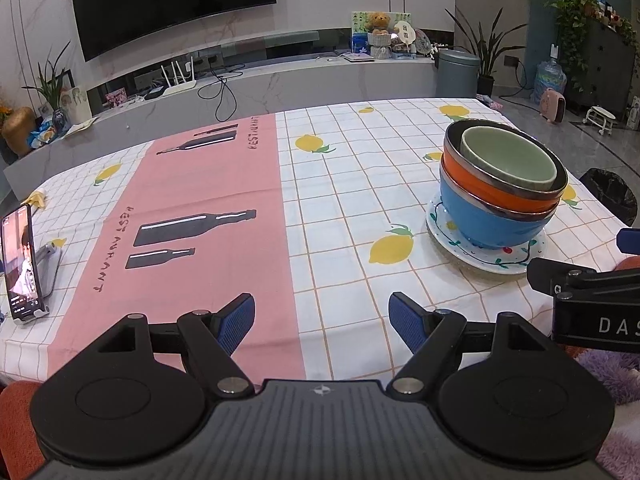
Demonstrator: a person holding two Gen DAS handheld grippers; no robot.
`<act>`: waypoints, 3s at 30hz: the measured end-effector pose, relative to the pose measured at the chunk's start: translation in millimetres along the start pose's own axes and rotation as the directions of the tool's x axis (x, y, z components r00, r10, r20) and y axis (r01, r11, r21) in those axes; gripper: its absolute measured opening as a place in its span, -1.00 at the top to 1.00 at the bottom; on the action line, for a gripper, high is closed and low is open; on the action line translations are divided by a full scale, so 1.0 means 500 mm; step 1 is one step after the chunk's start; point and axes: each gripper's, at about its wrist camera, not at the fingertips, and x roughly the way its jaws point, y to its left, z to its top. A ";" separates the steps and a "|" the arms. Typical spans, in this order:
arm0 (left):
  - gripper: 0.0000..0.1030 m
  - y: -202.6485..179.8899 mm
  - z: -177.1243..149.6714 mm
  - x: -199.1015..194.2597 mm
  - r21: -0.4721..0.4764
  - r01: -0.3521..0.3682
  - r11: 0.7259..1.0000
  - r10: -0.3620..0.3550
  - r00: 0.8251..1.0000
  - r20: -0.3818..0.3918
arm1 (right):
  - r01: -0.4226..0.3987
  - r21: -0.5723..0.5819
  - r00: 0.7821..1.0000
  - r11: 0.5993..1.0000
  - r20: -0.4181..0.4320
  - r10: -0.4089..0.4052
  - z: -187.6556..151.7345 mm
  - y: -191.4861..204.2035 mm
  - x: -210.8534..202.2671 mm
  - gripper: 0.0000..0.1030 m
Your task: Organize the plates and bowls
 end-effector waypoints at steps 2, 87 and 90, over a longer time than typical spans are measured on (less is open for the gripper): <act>-0.74 -0.001 0.000 0.000 0.002 0.000 1.000 0.000 1.000 -0.001 | -0.001 0.002 1.000 1.000 -0.001 0.001 0.000 -0.002 0.001 -0.91; -0.58 -0.003 -0.002 -0.011 0.006 0.095 0.995 -0.095 0.994 0.050 | -0.018 0.007 0.999 1.000 -0.034 0.018 -0.008 -0.004 0.014 -0.92; -0.58 -0.001 -0.002 -0.012 0.003 0.093 0.996 -0.093 0.994 0.052 | -0.019 0.007 0.999 1.000 -0.036 0.019 -0.009 -0.004 0.014 -0.92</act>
